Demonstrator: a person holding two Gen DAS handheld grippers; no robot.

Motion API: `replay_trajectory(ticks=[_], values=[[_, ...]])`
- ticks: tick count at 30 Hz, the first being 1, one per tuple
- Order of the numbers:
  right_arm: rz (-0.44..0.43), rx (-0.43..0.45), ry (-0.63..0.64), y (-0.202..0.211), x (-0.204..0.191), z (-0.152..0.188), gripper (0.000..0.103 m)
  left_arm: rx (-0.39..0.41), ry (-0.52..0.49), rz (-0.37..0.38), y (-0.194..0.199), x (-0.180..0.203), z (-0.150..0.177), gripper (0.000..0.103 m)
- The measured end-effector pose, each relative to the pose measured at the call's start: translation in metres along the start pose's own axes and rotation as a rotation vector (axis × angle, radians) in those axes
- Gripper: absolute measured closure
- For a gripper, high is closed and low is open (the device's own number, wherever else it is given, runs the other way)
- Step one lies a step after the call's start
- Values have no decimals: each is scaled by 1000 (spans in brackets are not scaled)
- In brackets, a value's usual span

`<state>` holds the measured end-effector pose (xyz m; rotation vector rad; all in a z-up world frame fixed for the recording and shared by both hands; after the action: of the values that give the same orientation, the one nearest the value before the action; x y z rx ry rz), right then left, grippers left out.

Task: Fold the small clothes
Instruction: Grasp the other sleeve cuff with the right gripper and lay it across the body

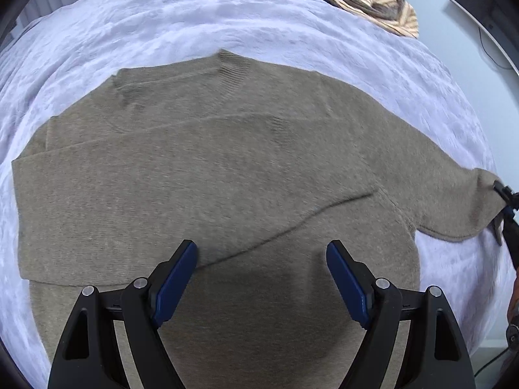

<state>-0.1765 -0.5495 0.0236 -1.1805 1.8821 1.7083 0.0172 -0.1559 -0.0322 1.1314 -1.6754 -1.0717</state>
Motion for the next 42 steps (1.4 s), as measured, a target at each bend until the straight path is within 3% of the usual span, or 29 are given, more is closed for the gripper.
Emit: replay_trajectory(ticks=[3,7,11,16,18,20,21,23,24,25,27,30,31,33,38,42], values=[[-61,-39,162,-20,-59,13,95,24,48,-13,6,-23,-3,20],[-156,-137,415,-55,-145,62,95,59,126,-48,17,-66,-4,20],[-221,-280,727,-97,-225,155,95,91,236,-95,27,-116,0,20],[-167,-466,1003,-152,-247,278,95,93,347,-150,30,-176,16,20],[-94,-552,1025,-178,-234,307,92,77,369,-155,28,-193,26,20],[-5,-596,986,-200,-215,315,88,71,372,-150,28,-202,35,20],[-2,-607,949,-204,-207,313,84,74,368,-143,28,-205,38,20],[-43,-607,851,-199,-202,304,64,79,363,-130,28,-210,42,20],[-61,-600,800,-193,-202,296,43,79,367,-119,27,-210,43,20],[-68,-576,759,-185,-201,287,37,82,374,-102,28,-212,44,20],[-59,-509,663,-175,-197,270,37,93,386,-66,31,-216,44,20],[-21,-455,497,-182,-189,244,41,118,387,-31,40,-221,41,20],[-8,-450,461,-188,-188,238,63,126,385,-21,43,-223,39,20],[2,-442,500,-196,-200,239,93,141,389,1,50,-228,39,20],[-66,-463,1001,-178,-261,313,94,174,422,85,63,-244,41,20],[-45,-536,1344,-174,-266,394,94,182,463,116,67,-256,43,20]])
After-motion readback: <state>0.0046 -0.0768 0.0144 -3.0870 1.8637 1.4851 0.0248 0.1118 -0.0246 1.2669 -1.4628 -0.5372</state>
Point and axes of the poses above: each gripper's, at about its wrist camera, not at the fingertips, and y roughly against the way its jaws point, x to its right, z to its underside, the point moved 4 cm from there along -y, roughly the way its jaws point
